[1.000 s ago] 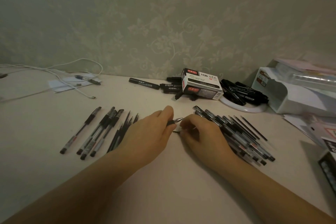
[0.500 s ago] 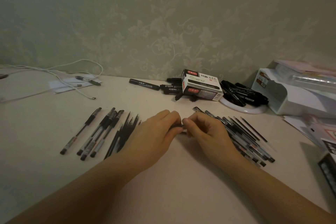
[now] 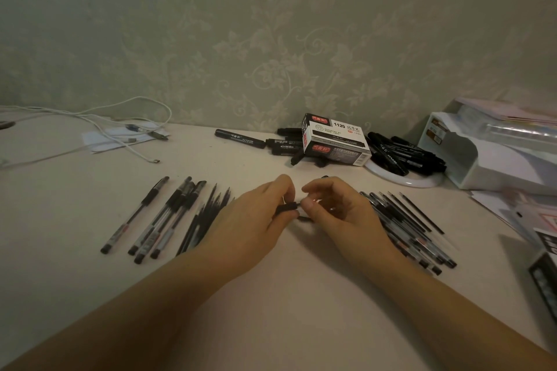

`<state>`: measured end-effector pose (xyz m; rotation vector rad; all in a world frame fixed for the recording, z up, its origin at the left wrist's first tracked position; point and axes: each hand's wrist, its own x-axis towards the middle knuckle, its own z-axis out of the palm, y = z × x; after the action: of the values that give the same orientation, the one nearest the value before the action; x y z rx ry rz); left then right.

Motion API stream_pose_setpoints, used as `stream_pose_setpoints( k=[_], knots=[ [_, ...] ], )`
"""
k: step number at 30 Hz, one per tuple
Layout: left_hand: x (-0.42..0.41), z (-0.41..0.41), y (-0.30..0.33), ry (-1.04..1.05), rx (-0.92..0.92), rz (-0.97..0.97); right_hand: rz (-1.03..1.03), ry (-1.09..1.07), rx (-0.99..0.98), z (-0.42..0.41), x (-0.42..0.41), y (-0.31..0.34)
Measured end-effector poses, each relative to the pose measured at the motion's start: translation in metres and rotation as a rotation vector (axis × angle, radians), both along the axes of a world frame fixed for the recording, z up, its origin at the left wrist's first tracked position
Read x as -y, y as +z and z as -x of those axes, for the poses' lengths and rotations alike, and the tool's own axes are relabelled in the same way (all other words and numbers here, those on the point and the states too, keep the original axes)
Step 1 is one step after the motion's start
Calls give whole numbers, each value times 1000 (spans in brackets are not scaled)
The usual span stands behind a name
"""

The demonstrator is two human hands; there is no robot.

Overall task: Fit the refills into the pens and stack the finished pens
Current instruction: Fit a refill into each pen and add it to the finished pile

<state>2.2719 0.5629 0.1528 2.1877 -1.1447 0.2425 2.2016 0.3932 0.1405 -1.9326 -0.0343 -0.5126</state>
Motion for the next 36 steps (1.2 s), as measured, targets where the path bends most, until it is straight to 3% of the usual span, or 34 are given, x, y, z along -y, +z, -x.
stream_pose_setpoints(
  k=[19, 36],
  knots=[
    [1, -1, -5, -26, -3, 24, 90, 19, -43, 1, 0, 0],
    [2, -2, -4, -8, -13, 18, 32, -40, -25, 0, 0, -1]
  ],
)
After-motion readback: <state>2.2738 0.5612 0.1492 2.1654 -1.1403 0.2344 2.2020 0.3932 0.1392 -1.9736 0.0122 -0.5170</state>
